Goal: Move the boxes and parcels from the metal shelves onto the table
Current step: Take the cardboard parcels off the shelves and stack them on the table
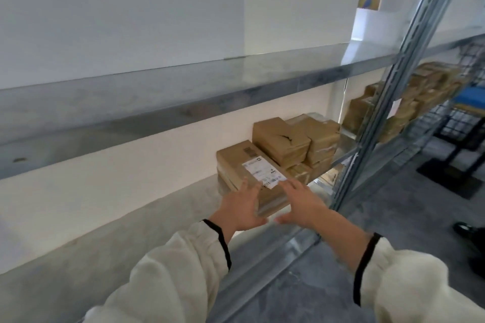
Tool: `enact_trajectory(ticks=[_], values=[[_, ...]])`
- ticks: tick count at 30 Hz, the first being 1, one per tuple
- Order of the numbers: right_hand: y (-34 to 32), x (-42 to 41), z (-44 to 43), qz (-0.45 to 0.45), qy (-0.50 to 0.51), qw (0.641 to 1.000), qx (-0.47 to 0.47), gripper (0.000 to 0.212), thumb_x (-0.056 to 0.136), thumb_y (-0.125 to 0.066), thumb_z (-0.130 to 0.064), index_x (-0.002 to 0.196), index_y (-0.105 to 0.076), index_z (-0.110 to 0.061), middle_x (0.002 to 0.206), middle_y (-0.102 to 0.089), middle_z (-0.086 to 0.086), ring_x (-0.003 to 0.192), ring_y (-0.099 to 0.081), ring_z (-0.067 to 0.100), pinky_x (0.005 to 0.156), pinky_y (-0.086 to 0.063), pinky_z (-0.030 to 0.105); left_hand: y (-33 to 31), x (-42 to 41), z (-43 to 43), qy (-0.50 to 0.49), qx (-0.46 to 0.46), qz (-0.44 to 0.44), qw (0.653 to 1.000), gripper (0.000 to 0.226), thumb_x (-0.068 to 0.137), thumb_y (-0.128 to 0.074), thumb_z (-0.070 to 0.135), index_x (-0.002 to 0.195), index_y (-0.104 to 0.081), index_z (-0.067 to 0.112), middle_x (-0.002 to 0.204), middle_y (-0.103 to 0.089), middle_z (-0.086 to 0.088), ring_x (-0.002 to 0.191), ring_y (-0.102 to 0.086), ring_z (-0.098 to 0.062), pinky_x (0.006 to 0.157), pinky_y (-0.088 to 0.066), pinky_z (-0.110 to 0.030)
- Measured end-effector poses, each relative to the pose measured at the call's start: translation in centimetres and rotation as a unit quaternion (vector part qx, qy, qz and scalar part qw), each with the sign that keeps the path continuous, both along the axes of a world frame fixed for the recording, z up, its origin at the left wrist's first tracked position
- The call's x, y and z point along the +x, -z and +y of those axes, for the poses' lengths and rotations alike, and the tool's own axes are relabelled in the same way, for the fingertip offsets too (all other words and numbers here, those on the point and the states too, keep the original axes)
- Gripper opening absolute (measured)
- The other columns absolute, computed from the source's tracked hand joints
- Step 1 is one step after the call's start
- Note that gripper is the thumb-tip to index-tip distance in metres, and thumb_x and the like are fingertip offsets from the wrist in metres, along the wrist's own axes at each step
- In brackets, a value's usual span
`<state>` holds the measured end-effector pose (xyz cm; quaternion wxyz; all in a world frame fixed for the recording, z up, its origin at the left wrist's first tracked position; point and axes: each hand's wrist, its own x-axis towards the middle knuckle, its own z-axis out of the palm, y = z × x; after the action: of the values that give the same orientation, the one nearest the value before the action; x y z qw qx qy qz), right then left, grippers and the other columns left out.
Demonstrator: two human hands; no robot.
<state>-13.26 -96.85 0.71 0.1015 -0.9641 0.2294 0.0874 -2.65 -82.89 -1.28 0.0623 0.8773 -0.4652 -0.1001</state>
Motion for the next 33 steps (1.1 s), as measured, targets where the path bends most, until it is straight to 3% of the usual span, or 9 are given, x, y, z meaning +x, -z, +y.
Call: enact_trajectory(ticks=[5,13,19,22,27,33], values=[[1.6,3.3,-3.4,-0.001,0.035,0.999,0.026,0.104,0.074,-0.073,-0.045,0.151,-0.007,-0.023,0.157,-0.010,0.002,0.142,-0.015,0.032,0.112,-0.026,0.045,2.1,3.1,-4.8,-0.006,0.036,0.001,0.999,0.105,0.076,-0.058,0.069,0.151,0.003,0.028,0.159,0.008,-0.015,0.128,-0.045,-0.033,0.095,-0.046,-0.038],[4.7,5.9,-6.4,-0.048,0.034,0.993,0.100,0.107,0.073,-0.077,-0.037,0.150,-0.006,-0.020,0.153,-0.014,0.009,0.133,-0.032,0.027,0.109,-0.029,0.029,4.4,5.1,-7.7,-0.020,0.047,0.023,0.998,0.103,0.078,-0.063,0.052,0.150,0.007,0.032,0.156,0.023,-0.016,0.118,-0.052,-0.037,0.094,-0.047,-0.037],[5.8,6.2,-7.2,-0.085,0.017,0.987,0.136,0.102,0.068,-0.082,-0.027,0.149,-0.019,-0.024,0.149,-0.020,0.007,0.133,-0.036,0.026,0.111,-0.032,0.030,4.5,5.3,-6.9,-0.011,0.037,0.022,0.999,0.102,0.079,-0.063,0.048,0.151,0.007,0.029,0.156,0.020,-0.016,0.119,-0.050,-0.037,0.100,-0.043,-0.038],[5.9,6.2,-7.0,-0.097,-0.011,0.986,0.138,0.098,0.069,-0.081,-0.029,0.148,-0.022,-0.025,0.149,-0.018,0.004,0.134,-0.033,0.022,0.110,-0.028,0.024,4.0,5.3,-5.9,-0.003,0.037,0.014,0.999,0.099,0.080,-0.062,0.050,0.152,0.003,0.027,0.157,0.016,-0.015,0.120,-0.049,-0.035,0.102,-0.041,-0.036],[4.4,6.2,-5.6,-0.109,-0.079,0.982,0.133,0.093,0.072,-0.079,-0.030,0.147,-0.025,-0.024,0.135,-0.025,0.003,0.123,-0.040,0.021,0.107,-0.036,0.027,2.4,4.8,-2.8,-0.019,0.035,-0.021,0.999,0.098,0.082,-0.061,0.052,0.152,0.004,0.028,0.158,0.017,-0.013,0.131,-0.040,-0.034,0.108,-0.034,-0.036],[1.4,7.0,-1.0,-0.134,-0.207,0.957,0.152,0.093,0.072,-0.080,-0.030,0.147,-0.025,-0.024,0.128,-0.030,0.004,0.116,-0.045,0.017,0.102,-0.035,0.021,-0.8,2.5,4.3,-0.104,0.025,-0.057,0.993,0.098,0.081,-0.062,0.051,0.151,0.004,0.032,0.158,0.021,-0.007,0.131,-0.040,-0.032,0.108,-0.032,-0.033]])
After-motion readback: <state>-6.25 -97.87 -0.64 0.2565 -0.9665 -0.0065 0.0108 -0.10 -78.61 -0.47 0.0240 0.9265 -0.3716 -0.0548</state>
